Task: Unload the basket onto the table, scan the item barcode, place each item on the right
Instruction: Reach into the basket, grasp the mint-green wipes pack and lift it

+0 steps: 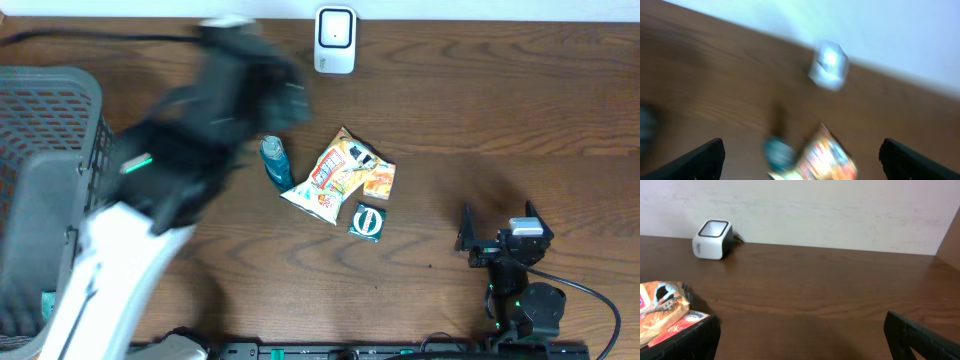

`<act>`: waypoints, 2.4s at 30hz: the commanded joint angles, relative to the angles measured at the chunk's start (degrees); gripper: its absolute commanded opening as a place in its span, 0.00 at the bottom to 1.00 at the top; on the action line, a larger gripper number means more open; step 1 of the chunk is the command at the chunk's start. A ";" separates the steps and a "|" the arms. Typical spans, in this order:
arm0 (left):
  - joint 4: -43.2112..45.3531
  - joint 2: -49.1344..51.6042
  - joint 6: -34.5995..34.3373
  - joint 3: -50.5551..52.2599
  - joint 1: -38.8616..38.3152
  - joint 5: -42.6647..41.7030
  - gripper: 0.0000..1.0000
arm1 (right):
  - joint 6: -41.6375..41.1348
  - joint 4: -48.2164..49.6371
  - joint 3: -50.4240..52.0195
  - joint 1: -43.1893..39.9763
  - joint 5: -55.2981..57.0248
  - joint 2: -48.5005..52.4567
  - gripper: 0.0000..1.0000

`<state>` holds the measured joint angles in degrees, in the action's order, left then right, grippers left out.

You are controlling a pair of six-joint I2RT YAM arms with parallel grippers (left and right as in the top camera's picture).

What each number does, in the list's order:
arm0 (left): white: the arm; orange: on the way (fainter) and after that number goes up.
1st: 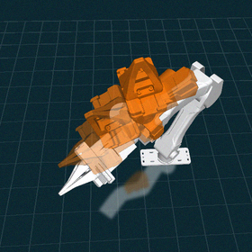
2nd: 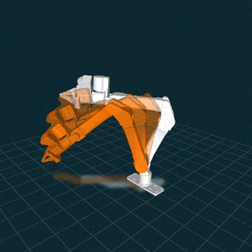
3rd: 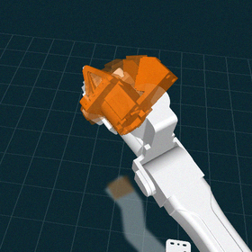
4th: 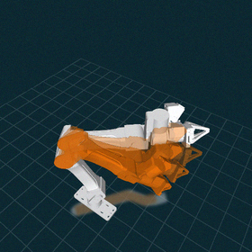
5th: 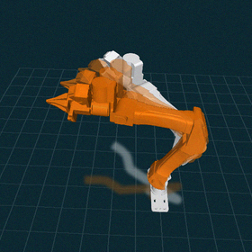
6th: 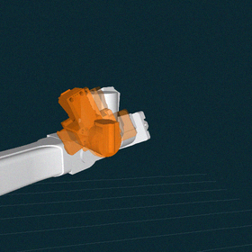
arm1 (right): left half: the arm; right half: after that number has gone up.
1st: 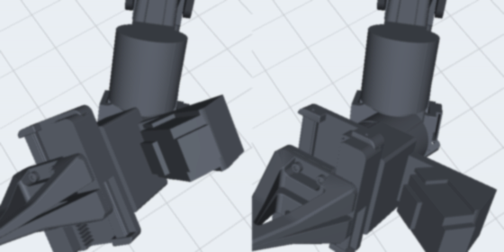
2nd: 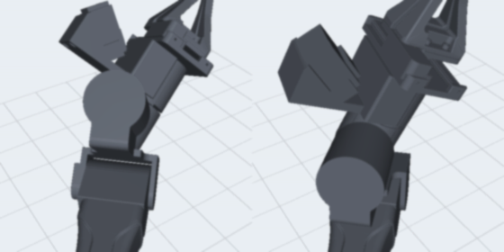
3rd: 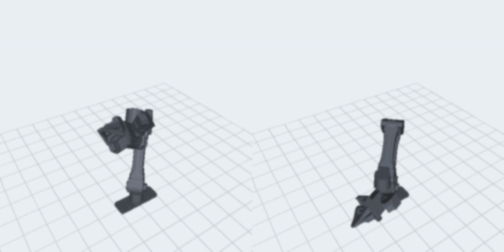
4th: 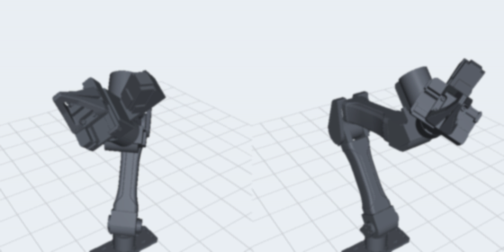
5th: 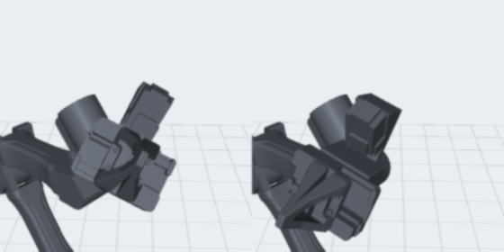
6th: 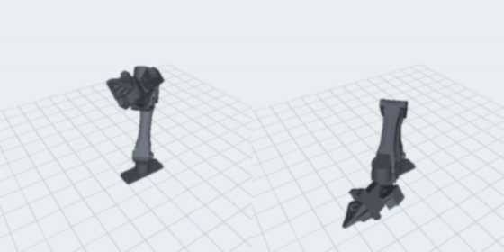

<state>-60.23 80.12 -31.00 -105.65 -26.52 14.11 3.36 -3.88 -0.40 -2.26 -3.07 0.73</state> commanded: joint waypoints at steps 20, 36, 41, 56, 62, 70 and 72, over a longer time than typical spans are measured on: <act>-27.04 15.52 -4.76 1.84 77.02 -12.00 0.90 | -0.09 -0.20 0.09 0.33 0.13 -0.09 0.99; -14.84 24.04 -18.01 28.63 77.35 -5.95 0.90 | -0.09 -0.20 0.09 0.33 0.13 -0.09 0.99; -7.89 24.04 -18.05 35.63 77.35 -5.95 0.90 | -0.09 -0.20 0.09 0.33 0.13 -0.09 0.99; -4.52 24.04 -23.63 47.93 77.35 1.84 0.37 | -0.09 -0.20 0.09 0.33 0.13 -0.09 0.99; -5.29 23.43 -24.17 47.21 77.33 1.79 0.07 | -0.09 -0.20 0.09 0.33 0.13 -0.09 0.99; -11.15 15.76 -21.05 36.39 77.29 0.46 0.07 | -0.09 -0.20 0.09 0.33 0.13 -0.09 0.99; -11.72 12.50 -18.62 32.04 77.29 -1.99 0.07 | -0.09 -0.20 0.09 0.33 0.13 -0.09 0.99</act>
<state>-71.11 98.52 -52.86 -66.85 50.50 14.28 3.38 -3.88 -0.40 -2.26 -3.05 0.75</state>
